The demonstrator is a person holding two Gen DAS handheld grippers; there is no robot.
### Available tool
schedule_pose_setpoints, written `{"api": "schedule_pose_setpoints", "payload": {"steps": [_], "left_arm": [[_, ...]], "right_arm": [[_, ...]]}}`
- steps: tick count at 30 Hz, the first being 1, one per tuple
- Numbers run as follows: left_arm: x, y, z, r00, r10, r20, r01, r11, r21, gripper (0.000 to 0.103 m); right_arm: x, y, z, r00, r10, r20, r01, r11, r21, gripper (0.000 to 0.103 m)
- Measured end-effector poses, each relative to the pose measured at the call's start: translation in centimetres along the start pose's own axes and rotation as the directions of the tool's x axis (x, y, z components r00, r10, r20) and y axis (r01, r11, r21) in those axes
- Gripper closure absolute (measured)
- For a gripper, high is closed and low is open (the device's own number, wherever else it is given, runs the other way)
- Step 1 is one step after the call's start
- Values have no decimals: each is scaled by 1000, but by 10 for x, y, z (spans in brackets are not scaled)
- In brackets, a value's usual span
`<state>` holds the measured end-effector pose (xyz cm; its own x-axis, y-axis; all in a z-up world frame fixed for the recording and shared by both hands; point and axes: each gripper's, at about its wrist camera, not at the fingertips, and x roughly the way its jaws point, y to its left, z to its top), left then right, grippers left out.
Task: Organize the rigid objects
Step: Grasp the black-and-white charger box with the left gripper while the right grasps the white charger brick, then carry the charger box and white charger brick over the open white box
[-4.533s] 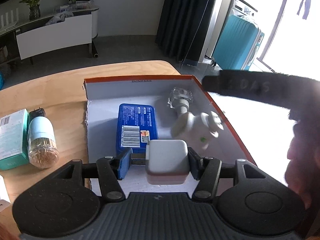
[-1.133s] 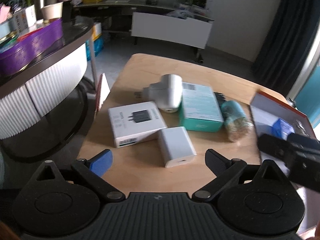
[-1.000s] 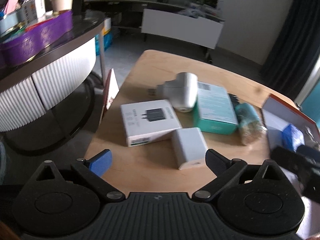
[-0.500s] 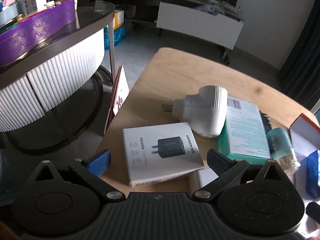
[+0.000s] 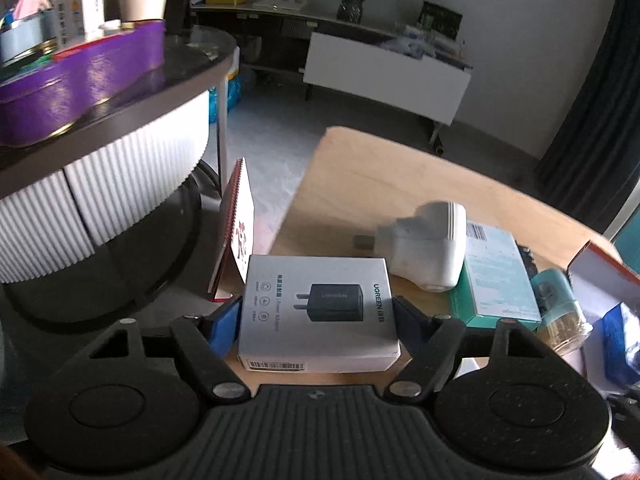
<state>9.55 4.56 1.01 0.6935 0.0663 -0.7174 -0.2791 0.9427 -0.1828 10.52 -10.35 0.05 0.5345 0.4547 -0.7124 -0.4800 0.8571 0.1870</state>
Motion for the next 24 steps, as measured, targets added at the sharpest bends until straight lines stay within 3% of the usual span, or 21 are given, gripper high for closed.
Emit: {"api": "schedule_pose_setpoints", "payload": {"steps": [4,7,9,15,24], "left_arm": [[-14,5,-4,1000,13,16,-14,1000,10,24],[-18,9,-5,1000,7,17,-7,1000,10,24],[-21,10,-8,1000,3,16,-3,1000,11,24],[-29,7,-14,1000,-5,22,4,1000,28,24],[-44,-25,-27,996,-77,37,73,992,100,23]], "right_arm": [[24,17,11,1000,14,-18,-15,999,-46,23],[42,23,16,999,9,-37,-11,999,-53,37],[51,25,16,999,-11,-49,9,999,-52,53],[40,17,9,998,-59,-19,59,998,1,53],[-29,-10,-1,989,-136,66,131,988,76,53]]}}
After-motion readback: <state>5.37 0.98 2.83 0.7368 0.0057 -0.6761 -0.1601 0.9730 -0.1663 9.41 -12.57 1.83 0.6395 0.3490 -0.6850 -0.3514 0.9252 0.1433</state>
